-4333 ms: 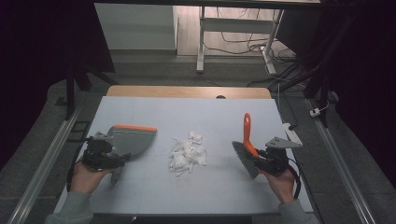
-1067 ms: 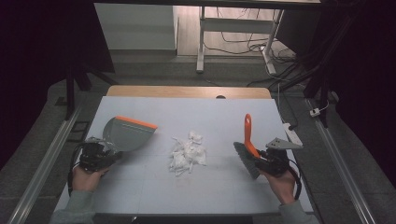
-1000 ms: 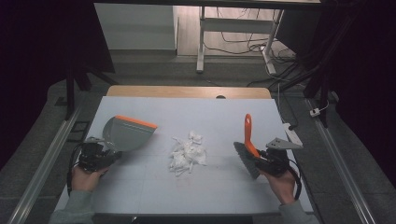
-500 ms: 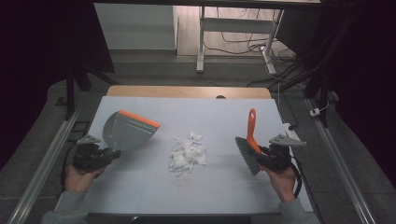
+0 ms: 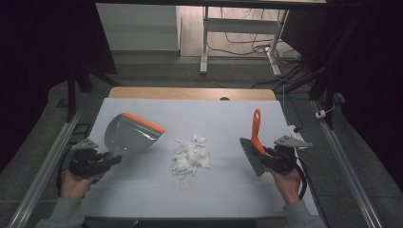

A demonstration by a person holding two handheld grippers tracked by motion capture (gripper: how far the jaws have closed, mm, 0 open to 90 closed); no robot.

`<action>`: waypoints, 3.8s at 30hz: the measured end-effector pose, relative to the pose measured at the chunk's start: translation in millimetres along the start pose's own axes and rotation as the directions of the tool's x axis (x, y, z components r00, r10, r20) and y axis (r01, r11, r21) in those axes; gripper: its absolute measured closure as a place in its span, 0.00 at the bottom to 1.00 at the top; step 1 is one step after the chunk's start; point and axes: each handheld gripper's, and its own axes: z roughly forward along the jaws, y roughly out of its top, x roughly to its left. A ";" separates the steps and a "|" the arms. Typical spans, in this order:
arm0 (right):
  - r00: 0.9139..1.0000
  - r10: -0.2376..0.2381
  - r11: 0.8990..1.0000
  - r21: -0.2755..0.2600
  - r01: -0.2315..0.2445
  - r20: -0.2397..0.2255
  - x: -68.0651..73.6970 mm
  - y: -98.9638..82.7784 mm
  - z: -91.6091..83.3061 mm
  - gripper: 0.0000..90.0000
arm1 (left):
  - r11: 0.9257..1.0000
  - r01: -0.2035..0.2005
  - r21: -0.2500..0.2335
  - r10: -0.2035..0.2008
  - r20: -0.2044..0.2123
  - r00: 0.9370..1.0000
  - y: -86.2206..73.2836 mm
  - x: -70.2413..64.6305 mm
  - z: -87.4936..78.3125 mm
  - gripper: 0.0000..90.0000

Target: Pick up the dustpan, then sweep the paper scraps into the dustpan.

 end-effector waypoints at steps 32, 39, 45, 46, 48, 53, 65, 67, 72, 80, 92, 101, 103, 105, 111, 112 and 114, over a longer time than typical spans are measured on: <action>0.999 -0.039 0.999 0.009 0.039 -0.018 11.1 4.0 6.9 0.78 | 0.984 -0.166 0.070 0.158 0.102 0.982 -14.2 -16.7 -10.5 0.68; 0.999 -0.010 1.000 -0.003 0.010 -0.049 12.3 7.6 9.7 0.78 | 0.974 -0.210 0.086 0.198 0.129 0.972 -17.6 -22.5 -7.4 0.68; 0.997 0.007 1.000 -0.014 -0.009 -0.074 14.4 11.1 12.5 0.78 | 0.963 -0.249 0.101 0.233 0.150 0.961 -21.8 -24.0 -10.8 0.68; 0.997 0.008 1.000 -0.016 -0.009 -0.079 14.7 11.4 13.0 0.78 | 0.962 -0.253 0.104 0.236 0.157 0.959 -23.4 -23.8 -11.2 0.68; 0.997 0.005 1.000 -0.012 -0.006 -0.079 16.1 12.4 14.3 0.78 | 0.958 -0.263 0.114 0.242 0.170 0.955 -26.3 -24.0 -11.1 0.68; 0.997 0.010 1.000 -0.017 -0.012 -0.081 17.0 15.3 19.1 0.78 | 0.946 -0.295 0.133 0.267 0.197 0.943 -32.3 -26.0 -10.2 0.68; 0.997 0.006 1.000 -0.030 -0.008 -0.083 19.5 23.1 30.3 0.78 | 0.938 -0.316 0.144 0.281 0.219 0.934 -37.2 -28.6 -8.3 0.68; 0.997 0.004 1.000 -0.030 -0.007 -0.082 19.5 24.1 30.8 0.78 | 0.937 -0.318 0.146 0.282 0.223 0.933 -37.4 -29.1 -8.5 0.68; 0.996 -0.008 1.000 -0.029 0.006 -0.084 21.0 28.0 36.2 0.78 | 0.935 -0.320 0.152 0.282 0.227 0.932 -38.5 -29.5 -8.5 0.68; 0.995 -0.019 1.000 -0.024 0.016 -0.093 26.7 42.8 57.8 0.78 | 0.935 -0.316 0.159 0.276 0.232 0.933 -43.2 -28.9 -10.1 0.68; 0.998 -0.009 0.999 0.035 0.011 -0.067 30.8 66.8 104.2 0.78 | 0.926 -0.334 0.176 0.282 0.267 0.921 -45.2 -33.6 0.4 0.68; 0.999 0.008 0.997 0.078 -0.005 -0.046 29.5 70.8 130.0 0.78 | 0.909 -0.364 0.202 0.298 0.295 0.908 -44.3 -39.7 9.1 0.68; 0.999 0.009 0.996 0.085 -0.006 -0.042 29.3 71.0 134.3 0.78 | 0.906 -0.369 0.209 0.301 0.294 0.907 -45.0 -38.5 8.5 0.68; 0.999 0.007 0.996 0.094 -0.004 -0.034 28.8 70.7 138.1 0.78 | 0.905 -0.366 0.216 0.296 0.296 0.908 -45.8 -36.9 7.1 0.68; 0.999 0.016 0.994 0.109 -0.013 -0.028 28.4 70.5 148.1 0.78 | 0.898 -0.376 0.228 0.303 0.299 0.905 -46.9 -36.0 6.9 0.68; 0.999 0.017 0.994 0.112 -0.014 -0.028 29.0 70.8 149.7 0.78 | 0.894 -0.384 0.231 0.309 0.303 0.902 -47.0 -35.5 6.4 0.68; 1.000 0.010 0.993 0.118 -0.007 -0.025 30.0 71.5 152.6 0.78 | 0.893 -0.386 0.231 0.311 0.303 0.901 -47.6 -34.5 5.1 0.68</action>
